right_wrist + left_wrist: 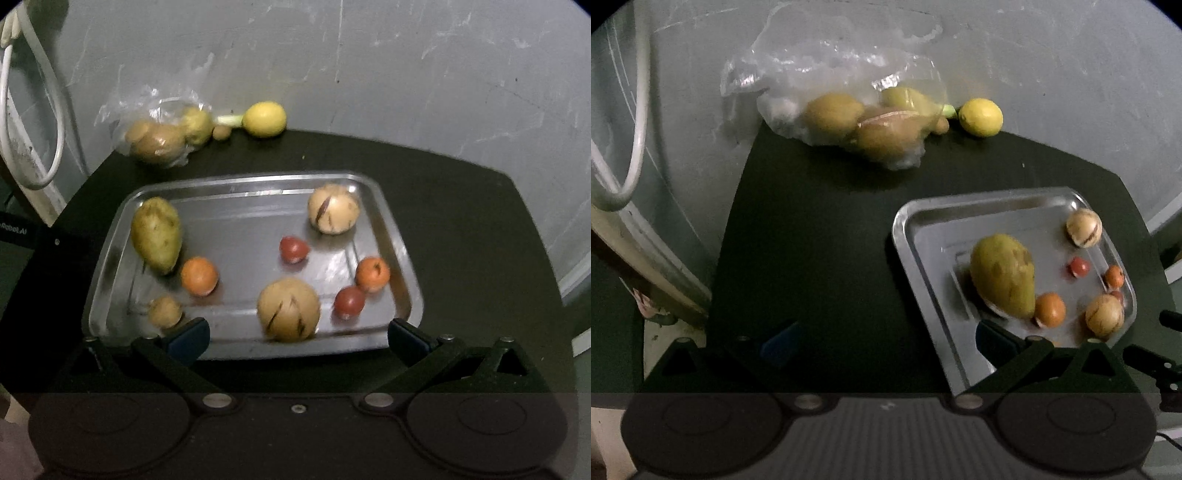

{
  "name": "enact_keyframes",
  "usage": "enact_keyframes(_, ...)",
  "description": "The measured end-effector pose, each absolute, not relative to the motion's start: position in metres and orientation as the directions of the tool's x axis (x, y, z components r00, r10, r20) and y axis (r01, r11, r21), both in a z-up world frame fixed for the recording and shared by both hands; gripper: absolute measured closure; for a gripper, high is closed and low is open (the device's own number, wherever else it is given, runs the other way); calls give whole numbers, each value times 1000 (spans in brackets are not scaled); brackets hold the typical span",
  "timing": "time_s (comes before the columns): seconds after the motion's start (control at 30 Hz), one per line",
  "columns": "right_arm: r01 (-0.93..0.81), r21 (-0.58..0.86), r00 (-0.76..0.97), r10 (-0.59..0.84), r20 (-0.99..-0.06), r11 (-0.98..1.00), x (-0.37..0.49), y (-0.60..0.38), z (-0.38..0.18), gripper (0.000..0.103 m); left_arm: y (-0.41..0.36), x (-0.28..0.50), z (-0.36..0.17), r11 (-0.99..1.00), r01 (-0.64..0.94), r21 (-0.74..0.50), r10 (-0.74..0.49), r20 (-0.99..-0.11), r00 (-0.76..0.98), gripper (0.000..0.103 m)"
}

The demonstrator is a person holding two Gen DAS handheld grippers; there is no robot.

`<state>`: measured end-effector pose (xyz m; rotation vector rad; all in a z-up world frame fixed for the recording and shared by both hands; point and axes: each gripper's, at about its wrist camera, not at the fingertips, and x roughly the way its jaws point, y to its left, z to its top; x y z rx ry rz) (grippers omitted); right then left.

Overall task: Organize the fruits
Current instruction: 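Move both open tools from the tray to the lemon beside the plastic bag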

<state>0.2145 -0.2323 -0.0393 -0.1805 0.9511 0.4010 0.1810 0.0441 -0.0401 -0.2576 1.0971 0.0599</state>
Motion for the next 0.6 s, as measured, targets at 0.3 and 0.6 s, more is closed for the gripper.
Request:
enact_keyframes(0.3, -445, 36, 542, 302, -784, 895, 237, -234, -30, 1, 41, 193, -33, 963, -209, -169, -51, -878, 475, 1)
enact_keyframes(0.6, -494, 38, 569, 356, -741, 869, 269, -225, -26, 1, 36, 205, -24, 961, -236, -141, -5, -867, 499, 1)
